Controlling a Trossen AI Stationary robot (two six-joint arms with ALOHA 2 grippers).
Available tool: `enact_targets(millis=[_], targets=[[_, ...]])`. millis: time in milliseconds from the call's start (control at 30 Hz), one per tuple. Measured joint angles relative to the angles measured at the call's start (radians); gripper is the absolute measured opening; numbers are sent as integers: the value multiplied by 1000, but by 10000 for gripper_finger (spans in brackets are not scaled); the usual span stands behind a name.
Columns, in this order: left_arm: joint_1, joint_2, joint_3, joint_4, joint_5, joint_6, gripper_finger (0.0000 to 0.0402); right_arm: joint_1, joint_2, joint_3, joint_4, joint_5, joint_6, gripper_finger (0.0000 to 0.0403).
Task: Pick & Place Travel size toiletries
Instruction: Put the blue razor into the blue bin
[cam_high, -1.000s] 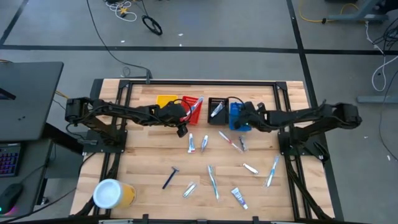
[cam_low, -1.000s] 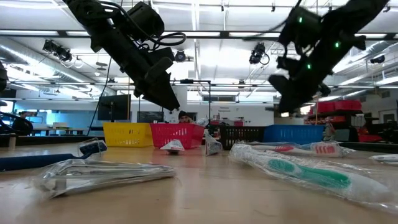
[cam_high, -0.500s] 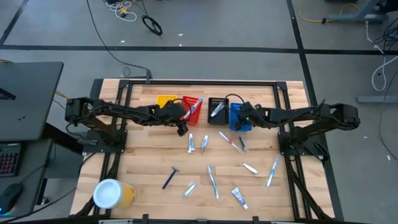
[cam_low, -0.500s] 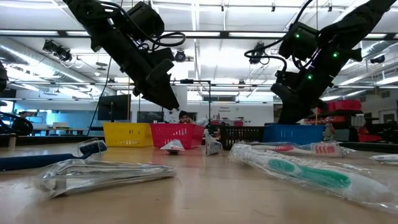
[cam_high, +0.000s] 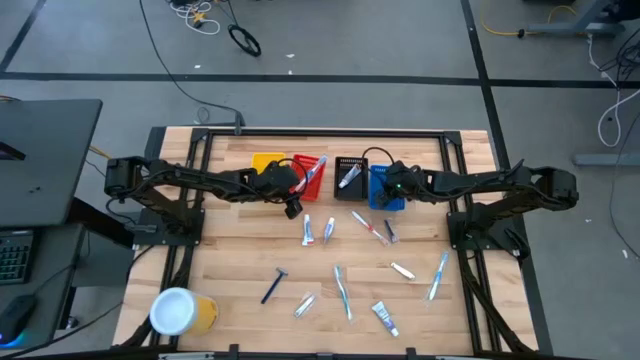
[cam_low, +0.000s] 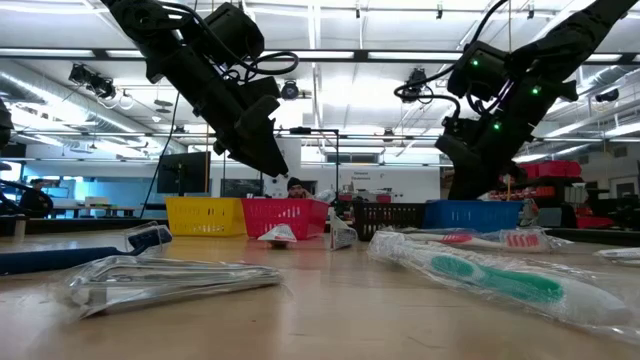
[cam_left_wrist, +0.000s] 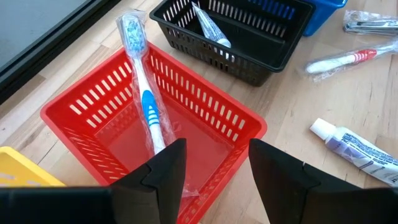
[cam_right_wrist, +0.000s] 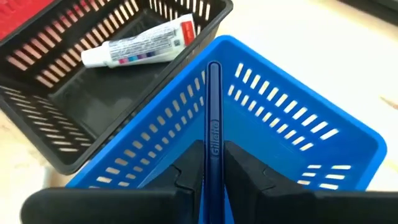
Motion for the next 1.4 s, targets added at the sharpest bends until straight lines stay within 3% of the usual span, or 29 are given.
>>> enact_targets(millis=[167, 467, 967, 1100, 1400], targets=[[0, 0, 0, 0, 5, 0, 183, 0, 0, 0, 0, -10, 0, 62], [0, 0, 0, 0, 5, 0, 183, 2, 0, 0, 0, -129, 0, 63], [0, 0, 0, 0, 5, 0, 183, 2, 0, 0, -1, -95, 113, 63], [0, 0, 0, 0, 5, 0, 183, 2, 0, 0, -1, -20, 113, 63], [0, 0, 0, 0, 5, 0, 183, 2, 0, -1, 21, -11, 113, 76]])
